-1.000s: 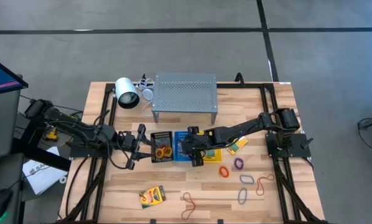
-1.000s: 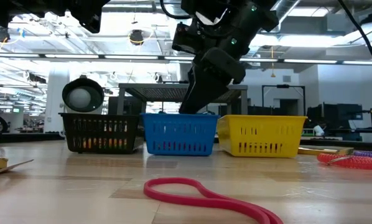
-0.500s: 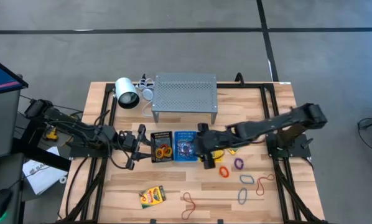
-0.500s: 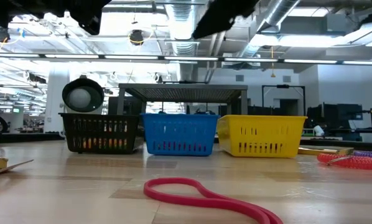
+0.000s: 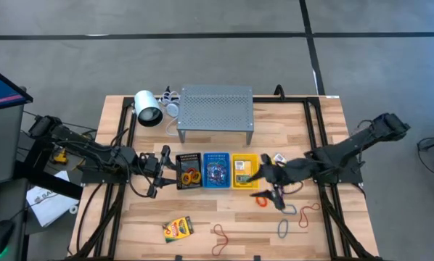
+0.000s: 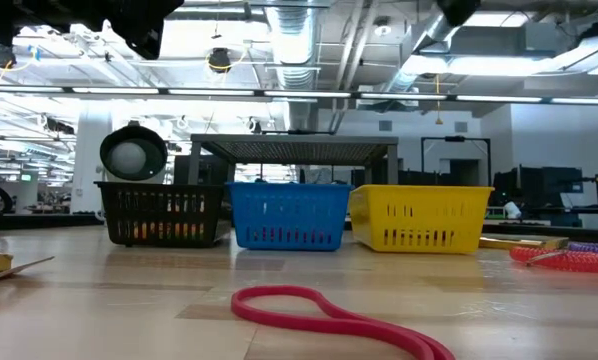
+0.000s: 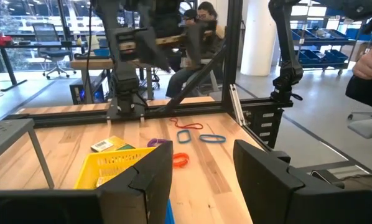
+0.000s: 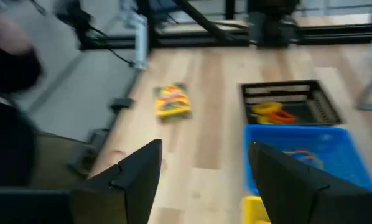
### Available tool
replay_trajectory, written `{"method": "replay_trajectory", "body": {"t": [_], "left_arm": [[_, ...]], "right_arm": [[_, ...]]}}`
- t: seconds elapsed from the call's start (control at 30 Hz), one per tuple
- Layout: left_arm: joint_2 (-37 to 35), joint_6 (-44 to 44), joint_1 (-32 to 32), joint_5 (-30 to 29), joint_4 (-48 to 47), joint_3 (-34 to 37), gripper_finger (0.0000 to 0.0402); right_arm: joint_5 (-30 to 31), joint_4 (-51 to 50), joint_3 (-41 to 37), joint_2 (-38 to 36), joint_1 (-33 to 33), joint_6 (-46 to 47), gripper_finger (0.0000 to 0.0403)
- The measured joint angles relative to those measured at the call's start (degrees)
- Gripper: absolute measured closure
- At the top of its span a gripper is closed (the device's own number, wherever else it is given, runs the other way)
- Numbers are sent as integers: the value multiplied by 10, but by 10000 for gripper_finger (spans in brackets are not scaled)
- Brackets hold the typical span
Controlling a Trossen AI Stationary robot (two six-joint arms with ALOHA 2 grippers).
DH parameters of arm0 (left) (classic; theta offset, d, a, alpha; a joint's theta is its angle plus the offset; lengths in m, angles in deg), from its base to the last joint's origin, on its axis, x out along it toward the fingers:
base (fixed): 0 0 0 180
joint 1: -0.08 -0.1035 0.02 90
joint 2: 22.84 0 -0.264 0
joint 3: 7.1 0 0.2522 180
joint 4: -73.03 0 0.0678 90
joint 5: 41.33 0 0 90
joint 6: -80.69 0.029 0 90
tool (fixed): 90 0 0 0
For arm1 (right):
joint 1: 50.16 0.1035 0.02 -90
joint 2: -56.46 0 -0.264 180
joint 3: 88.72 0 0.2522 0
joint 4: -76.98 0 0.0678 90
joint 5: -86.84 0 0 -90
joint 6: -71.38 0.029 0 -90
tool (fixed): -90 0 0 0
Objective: Pick & Place Office Desk Supplies
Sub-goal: Put the red rubber band into the blue basket
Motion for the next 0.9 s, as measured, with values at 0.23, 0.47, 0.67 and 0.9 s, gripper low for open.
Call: {"method": "replay_trajectory", "body": {"t": [0.23,0.47,0.67,0.9], "left_arm": [[0,0,0,-2,0,0,238],[0,0,0,-2,5,0,238],[0,0,0,-2,5,0,238],[0,-6,0,-1,8,0,238]], "right_arm": [[64,84,-22,42,96,45,168],[83,167,-22,131,111,32,168],[74,224,-22,155,81,45,168],[5,250,1,214,57,54,168]]}}
